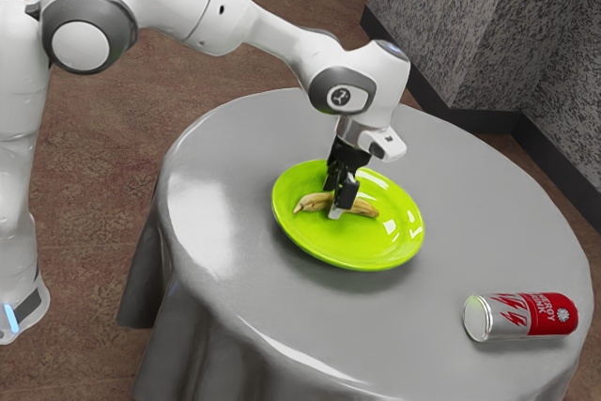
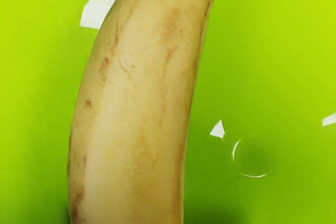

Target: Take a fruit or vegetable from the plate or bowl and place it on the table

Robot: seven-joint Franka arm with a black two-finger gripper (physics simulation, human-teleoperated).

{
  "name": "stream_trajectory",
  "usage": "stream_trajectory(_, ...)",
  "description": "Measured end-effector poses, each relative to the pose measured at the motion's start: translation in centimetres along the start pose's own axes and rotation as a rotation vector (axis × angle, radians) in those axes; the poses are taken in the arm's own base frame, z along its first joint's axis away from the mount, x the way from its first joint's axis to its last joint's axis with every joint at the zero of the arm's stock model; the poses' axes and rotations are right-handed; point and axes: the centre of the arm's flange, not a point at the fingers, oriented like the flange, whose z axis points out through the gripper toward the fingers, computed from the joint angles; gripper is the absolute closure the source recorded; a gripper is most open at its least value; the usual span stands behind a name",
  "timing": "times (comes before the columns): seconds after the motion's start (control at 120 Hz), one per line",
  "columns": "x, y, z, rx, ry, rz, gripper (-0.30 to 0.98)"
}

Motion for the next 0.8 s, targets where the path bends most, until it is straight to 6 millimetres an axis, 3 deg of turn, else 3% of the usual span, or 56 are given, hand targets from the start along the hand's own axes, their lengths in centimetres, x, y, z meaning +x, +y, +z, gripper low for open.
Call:
stream_trajectory(0.275, 0.1, 0.0, 0.2, 0.001, 0.000, -0.002, 0.47)
stream_trajectory(0.533, 0.0, -0.1, -0.6, 0.007, 0.015, -0.012, 0.50)
stream_trajectory(0.8, -1.5, -0.2, -4.7, 0.018, 0.065, -0.029, 0.51)
